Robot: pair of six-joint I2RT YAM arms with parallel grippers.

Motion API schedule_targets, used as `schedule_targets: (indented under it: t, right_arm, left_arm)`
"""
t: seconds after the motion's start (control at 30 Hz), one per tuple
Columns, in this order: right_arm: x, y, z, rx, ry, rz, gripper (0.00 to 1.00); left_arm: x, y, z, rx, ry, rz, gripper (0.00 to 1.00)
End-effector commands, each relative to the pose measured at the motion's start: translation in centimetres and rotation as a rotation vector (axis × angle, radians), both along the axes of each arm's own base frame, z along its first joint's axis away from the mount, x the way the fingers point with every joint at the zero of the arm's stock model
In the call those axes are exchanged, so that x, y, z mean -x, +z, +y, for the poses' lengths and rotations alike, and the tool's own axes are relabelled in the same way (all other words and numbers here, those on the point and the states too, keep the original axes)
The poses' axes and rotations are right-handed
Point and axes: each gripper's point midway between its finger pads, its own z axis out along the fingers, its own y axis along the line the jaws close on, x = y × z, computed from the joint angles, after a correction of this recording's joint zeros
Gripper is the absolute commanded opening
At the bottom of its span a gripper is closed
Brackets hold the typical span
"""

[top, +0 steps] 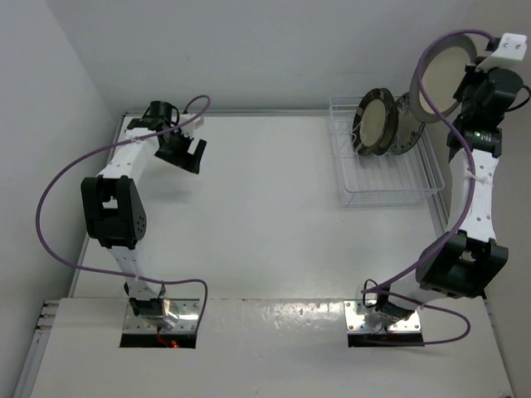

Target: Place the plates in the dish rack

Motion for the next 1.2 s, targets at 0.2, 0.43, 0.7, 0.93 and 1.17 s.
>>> schedule_targets:
  t: [0.2,0.43,0.7,0.93,1.17]
  right_arm:
    - [-0.3,3.0,-0.9,0.127,-0.034,-0.139,0.00]
    - [-2.1,0.4,0.2,0.217,-0.002,-0.050,0.00]
    - [-4.4,-4.6,2.0,0.272,0.030,0.039,0.00]
    - [-6.2,-7.6,2.1,0.317,-0.061,0.096,0.00]
    - [-7.4,-7.9,2.6,0.339,-0.117,0.074,0.00]
  left_arm:
    - [-0.5,2.0,-0.6,0.020,-0.013,-0.052,1.00]
    - [-0.5,2.2,-0.7,0.028,-0.017,-0.052,1.00]
    - [-0.3,2.1,-0.8,0.012,-0.017,-0.043,1.00]
    - [-0.1,2.0,-1.0,0.000,-0.030,-0.036,1.00]
    - [0.1,1.7,-0.8,-0.008,-0.025,-0.027,1.00]
